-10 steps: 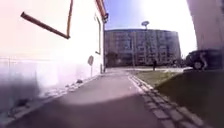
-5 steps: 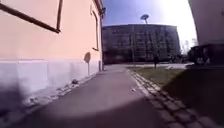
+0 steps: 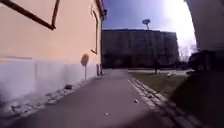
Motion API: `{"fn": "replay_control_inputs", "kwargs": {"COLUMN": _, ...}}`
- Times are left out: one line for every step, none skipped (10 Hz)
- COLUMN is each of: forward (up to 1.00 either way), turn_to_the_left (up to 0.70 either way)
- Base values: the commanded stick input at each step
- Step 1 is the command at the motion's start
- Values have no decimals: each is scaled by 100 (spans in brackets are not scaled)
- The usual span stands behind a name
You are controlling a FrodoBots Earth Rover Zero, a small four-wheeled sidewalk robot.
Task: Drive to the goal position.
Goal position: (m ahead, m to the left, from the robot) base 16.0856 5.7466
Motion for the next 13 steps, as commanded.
{"fn": "replay_control_inputs", "kwargs": {"forward": 85, "turn_to_the_left": 0}}
{"fn": "replay_control_inputs", "kwargs": {"forward": 85, "turn_to_the_left": 0}}
{"fn": "replay_control_inputs", "kwargs": {"forward": 85, "turn_to_the_left": 0}}
{"fn": "replay_control_inputs", "kwargs": {"forward": 85, "turn_to_the_left": 0}}
{"fn": "replay_control_inputs", "kwargs": {"forward": 85, "turn_to_the_left": 0}}
{"fn": "replay_control_inputs", "kwargs": {"forward": 85, "turn_to_the_left": 0}}
{"fn": "replay_control_inputs", "kwargs": {"forward": 85, "turn_to_the_left": 0}}
{"fn": "replay_control_inputs", "kwargs": {"forward": 85, "turn_to_the_left": 0}}
{"fn": "replay_control_inputs", "kwargs": {"forward": 85, "turn_to_the_left": 0}}
{"fn": "replay_control_inputs", "kwargs": {"forward": 85, "turn_to_the_left": 0}}
{"fn": "replay_control_inputs", "kwargs": {"forward": 85, "turn_to_the_left": 0}}
{"fn": "replay_control_inputs", "kwargs": {"forward": 85, "turn_to_the_left": 0}}
{"fn": "replay_control_inputs", "kwargs": {"forward": 85, "turn_to_the_left": 0}}
